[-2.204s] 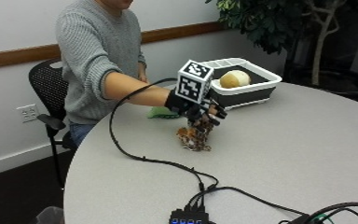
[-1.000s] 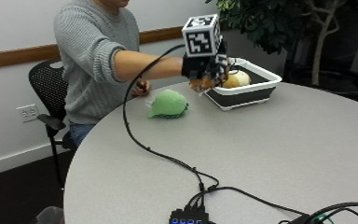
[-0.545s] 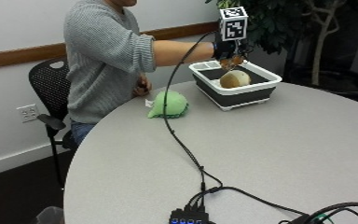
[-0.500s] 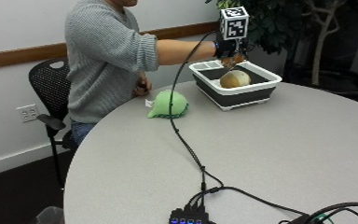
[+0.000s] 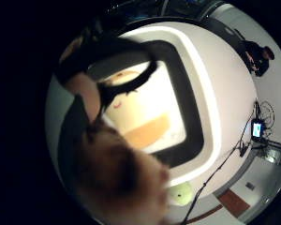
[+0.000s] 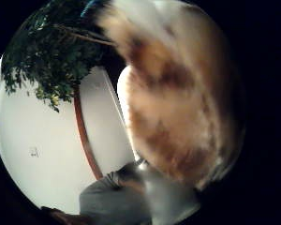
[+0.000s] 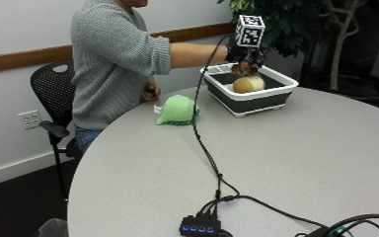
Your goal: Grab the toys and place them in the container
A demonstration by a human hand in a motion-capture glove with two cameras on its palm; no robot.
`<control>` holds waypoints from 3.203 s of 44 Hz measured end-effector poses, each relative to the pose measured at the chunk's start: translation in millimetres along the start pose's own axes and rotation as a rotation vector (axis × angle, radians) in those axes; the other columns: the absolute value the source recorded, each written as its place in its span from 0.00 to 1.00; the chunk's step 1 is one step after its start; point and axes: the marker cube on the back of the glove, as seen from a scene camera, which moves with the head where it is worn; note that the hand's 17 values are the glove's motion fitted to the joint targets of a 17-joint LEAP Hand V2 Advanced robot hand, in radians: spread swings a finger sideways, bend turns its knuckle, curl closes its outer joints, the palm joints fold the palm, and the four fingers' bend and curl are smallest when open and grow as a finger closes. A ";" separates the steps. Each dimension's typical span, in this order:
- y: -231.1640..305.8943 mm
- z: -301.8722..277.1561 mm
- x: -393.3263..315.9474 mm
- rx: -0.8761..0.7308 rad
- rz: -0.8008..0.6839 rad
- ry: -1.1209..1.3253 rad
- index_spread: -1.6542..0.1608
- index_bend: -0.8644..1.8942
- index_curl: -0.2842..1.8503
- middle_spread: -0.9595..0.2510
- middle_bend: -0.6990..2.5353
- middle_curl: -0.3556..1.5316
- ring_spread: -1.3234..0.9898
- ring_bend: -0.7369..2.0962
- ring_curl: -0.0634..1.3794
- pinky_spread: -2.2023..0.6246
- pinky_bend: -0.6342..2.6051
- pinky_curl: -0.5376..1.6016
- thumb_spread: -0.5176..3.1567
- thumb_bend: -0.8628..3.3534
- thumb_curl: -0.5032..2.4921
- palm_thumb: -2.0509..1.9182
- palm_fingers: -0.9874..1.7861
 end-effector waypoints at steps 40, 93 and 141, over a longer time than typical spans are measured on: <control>90.2 -50.6 82.2 0.080 -0.111 -0.028 0.71 0.36 0.34 0.65 0.26 0.41 0.54 0.32 0.31 0.80 0.45 0.40 0.45 0.19 0.28 0.50 0.29; 254.9 123.0 170.3 0.174 0.022 0.065 0.69 0.41 0.31 0.61 0.33 0.34 0.44 0.52 0.33 0.69 0.53 0.42 0.47 0.26 0.34 0.65 0.66; -37.7 -32.3 59.6 0.060 -0.145 0.260 0.68 0.38 0.44 0.58 0.30 0.43 0.42 0.45 0.43 0.74 0.54 0.45 0.45 0.21 0.40 0.58 0.30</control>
